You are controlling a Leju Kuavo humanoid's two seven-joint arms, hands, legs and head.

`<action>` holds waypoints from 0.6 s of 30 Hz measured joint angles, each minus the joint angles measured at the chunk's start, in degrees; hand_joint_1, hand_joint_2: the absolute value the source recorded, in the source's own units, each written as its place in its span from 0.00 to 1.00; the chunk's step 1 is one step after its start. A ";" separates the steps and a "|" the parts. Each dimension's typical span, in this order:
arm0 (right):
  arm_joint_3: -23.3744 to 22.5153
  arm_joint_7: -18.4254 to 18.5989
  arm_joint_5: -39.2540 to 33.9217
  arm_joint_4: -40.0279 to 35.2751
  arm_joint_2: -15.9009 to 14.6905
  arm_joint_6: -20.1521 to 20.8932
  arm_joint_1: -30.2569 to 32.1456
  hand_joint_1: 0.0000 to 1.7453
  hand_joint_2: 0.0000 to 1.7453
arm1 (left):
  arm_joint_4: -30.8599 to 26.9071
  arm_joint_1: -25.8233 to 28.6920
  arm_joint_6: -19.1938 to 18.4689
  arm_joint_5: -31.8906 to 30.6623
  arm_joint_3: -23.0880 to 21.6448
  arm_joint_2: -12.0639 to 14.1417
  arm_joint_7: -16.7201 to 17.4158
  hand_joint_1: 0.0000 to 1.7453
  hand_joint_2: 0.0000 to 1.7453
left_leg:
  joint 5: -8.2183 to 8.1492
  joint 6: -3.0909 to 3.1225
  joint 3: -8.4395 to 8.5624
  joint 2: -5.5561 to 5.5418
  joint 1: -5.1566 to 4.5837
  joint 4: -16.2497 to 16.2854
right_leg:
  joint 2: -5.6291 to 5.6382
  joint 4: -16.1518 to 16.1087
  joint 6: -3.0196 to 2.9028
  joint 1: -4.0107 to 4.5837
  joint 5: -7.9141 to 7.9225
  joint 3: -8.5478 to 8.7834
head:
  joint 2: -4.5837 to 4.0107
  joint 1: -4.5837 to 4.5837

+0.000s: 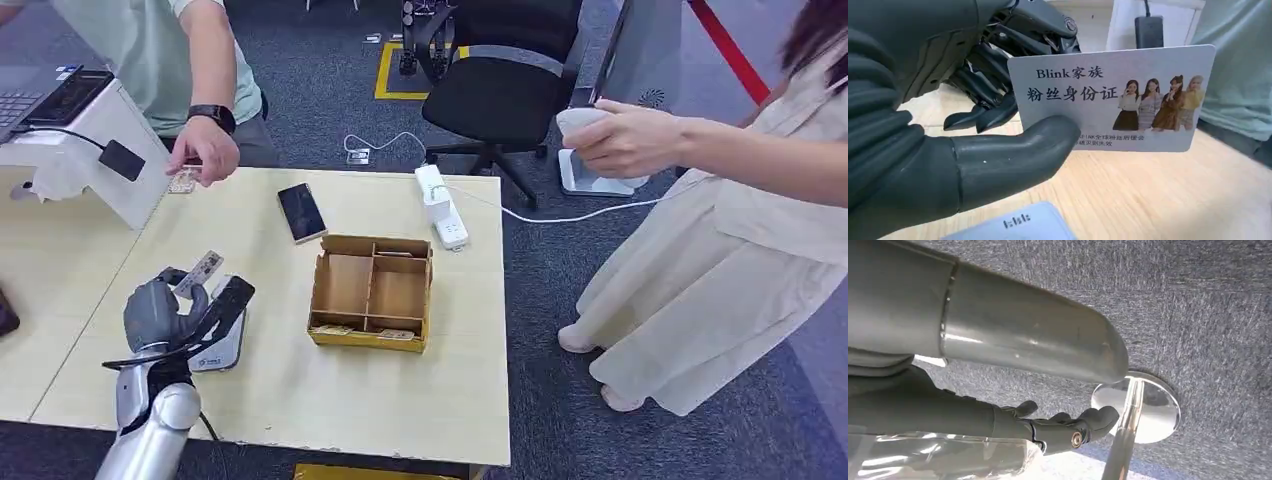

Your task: Pass the card to the sensor for recognition and then transmit it.

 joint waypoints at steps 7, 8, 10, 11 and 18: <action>-0.42 0.00 0.02 0.00 0.00 0.04 0.02 0.00 0.00 | -1.16 0.23 -1.20 0.89 0.00 1.64 -0.24 1.00 1.00 | 0.00 0.00 0.00 -0.01 0.00 0.00 | -0.01 0.00 0.00 0.00 0.00 0.00 | 0.00 0.00; -0.42 -0.02 0.15 0.00 0.00 0.02 0.01 0.00 0.00 | -1.33 0.22 -0.76 0.68 0.00 1.68 -0.53 1.00 1.00 | 0.00 0.00 0.00 -0.01 0.00 0.00 | -0.01 0.00 0.00 0.00 0.00 0.00 | -0.02 0.02; -0.42 -0.04 0.33 0.00 0.00 0.02 -0.03 0.00 0.00 | -1.38 -0.03 0.95 0.13 0.00 1.68 -0.61 1.00 1.00 | 0.00 0.00 0.00 -0.01 0.00 0.00 | -0.01 0.00 0.00 0.00 0.00 -0.01 | 0.00 0.00; -0.42 -0.04 0.46 0.02 0.00 0.02 -0.02 0.00 0.00 | -1.38 -0.32 1.73 -0.20 0.00 1.68 -0.66 1.00 1.00 | 0.00 0.00 0.00 -0.01 0.00 0.00 | -0.01 0.00 0.00 0.00 0.00 -0.01 | 0.00 0.02; -0.42 -0.07 0.83 0.11 0.00 0.00 -0.20 0.00 0.00 | -1.38 -3.29 3.41 -0.61 0.00 1.88 -1.36 1.00 1.00 | 0.01 0.00 0.00 0.01 0.00 0.01 | 0.00 0.00 0.00 0.00 0.02 0.00 | 0.00 0.02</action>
